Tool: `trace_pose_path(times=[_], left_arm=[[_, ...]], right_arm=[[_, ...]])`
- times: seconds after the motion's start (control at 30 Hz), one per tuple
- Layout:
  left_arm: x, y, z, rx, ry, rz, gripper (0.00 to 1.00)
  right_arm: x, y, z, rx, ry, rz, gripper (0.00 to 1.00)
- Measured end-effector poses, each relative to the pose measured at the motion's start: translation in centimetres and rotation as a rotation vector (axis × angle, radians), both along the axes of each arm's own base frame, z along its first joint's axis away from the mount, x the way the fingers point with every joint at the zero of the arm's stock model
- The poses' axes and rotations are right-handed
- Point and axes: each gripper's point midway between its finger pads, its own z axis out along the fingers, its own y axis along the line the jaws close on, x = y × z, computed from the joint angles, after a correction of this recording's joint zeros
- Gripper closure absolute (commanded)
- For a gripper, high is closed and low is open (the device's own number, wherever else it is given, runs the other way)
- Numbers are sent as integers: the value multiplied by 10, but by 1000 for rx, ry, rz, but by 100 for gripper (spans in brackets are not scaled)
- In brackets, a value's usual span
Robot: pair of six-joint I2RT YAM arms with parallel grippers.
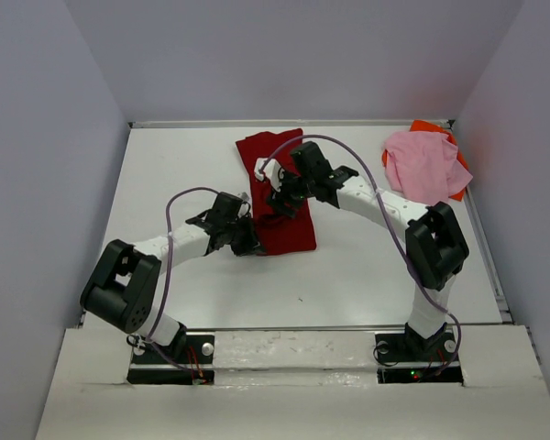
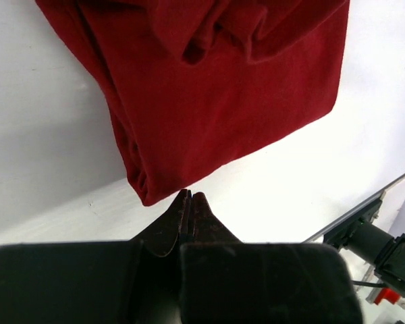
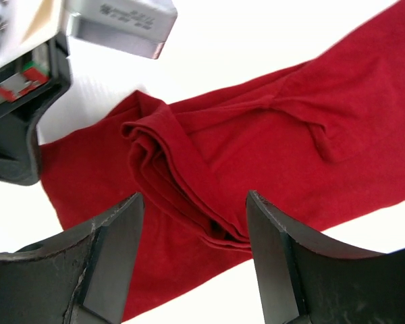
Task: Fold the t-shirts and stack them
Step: Fold the folded rectangular tshirt in 1/3 of the way
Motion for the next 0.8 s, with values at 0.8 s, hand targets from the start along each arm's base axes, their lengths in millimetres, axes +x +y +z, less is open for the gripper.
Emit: trace_pose_path(times=[0.8], left_arm=[[15, -13, -26, -85, 116, 42, 100]], right_arm=[[-25, 9, -48, -2, 165, 82, 32]])
